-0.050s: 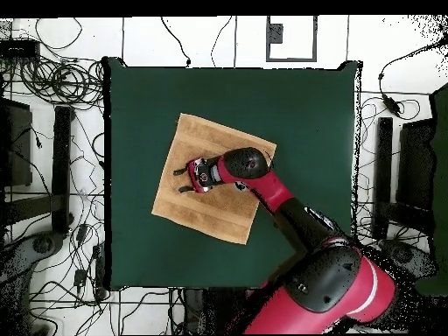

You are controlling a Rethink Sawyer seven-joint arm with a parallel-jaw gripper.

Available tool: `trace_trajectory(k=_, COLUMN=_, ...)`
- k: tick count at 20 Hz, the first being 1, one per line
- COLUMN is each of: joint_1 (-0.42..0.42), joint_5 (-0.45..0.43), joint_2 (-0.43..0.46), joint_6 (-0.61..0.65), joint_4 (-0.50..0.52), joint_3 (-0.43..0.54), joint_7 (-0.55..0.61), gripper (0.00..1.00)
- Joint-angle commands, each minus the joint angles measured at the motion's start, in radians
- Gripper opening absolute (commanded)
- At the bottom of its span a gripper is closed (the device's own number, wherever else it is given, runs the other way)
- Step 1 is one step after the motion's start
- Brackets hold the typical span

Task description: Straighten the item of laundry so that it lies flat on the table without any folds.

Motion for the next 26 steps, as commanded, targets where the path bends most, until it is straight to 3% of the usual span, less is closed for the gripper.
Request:
trace_trajectory(k=1, joint_1=0.106, joint_5=-0.029, joint_2=0.081, joint_6=0.012, joint_4=0.043, joint_3=-0.054, joint_7=0.049, gripper=1.0)
trace_trajectory(k=6, joint_1=0.126, joint_5=-0.027, joint_2=0.06, joint_6=0.014, joint_4=0.047, joint_3=-0.065, joint_7=0.062, gripper=1.0)
trace_trajectory(k=8, joint_1=0.172, joint_5=-0.072, joint_2=0.037, joint_6=0.012, joint_4=-0.008, joint_3=-0.117, joint_7=0.062, gripper=1.0)
trace_trajectory(k=9, joint_1=0.257, joint_5=-0.19, joint_2=0.014, joint_6=-0.015, joint_4=-0.129, joint_3=-0.226, joint_7=0.039, gripper=1.0)
trace_trajectory(k=11, joint_1=0.346, joint_5=-0.321, joint_2=-0.002, joint_6=0.021, joint_4=-0.286, joint_3=-0.353, joint_7=0.024, gripper=1.0)
trace_trajectory(k=13, joint_1=0.366, joint_5=-0.397, joint_2=-0.016, joint_6=0.024, joint_4=-0.34, joint_3=-0.396, joint_7=-0.003, gripper=1.0)
trace_trajectory(k=19, joint_1=0.362, joint_5=-0.503, joint_2=-0.08, joint_6=0.001, joint_4=-0.321, joint_3=-0.405, joint_7=-0.03, gripper=1.0)
trace_trajectory(k=26, joint_1=0.35, joint_5=-0.518, joint_2=-0.096, joint_6=-0.024, joint_4=-0.288, joint_3=-0.366, joint_7=-0.012, gripper=1.0)
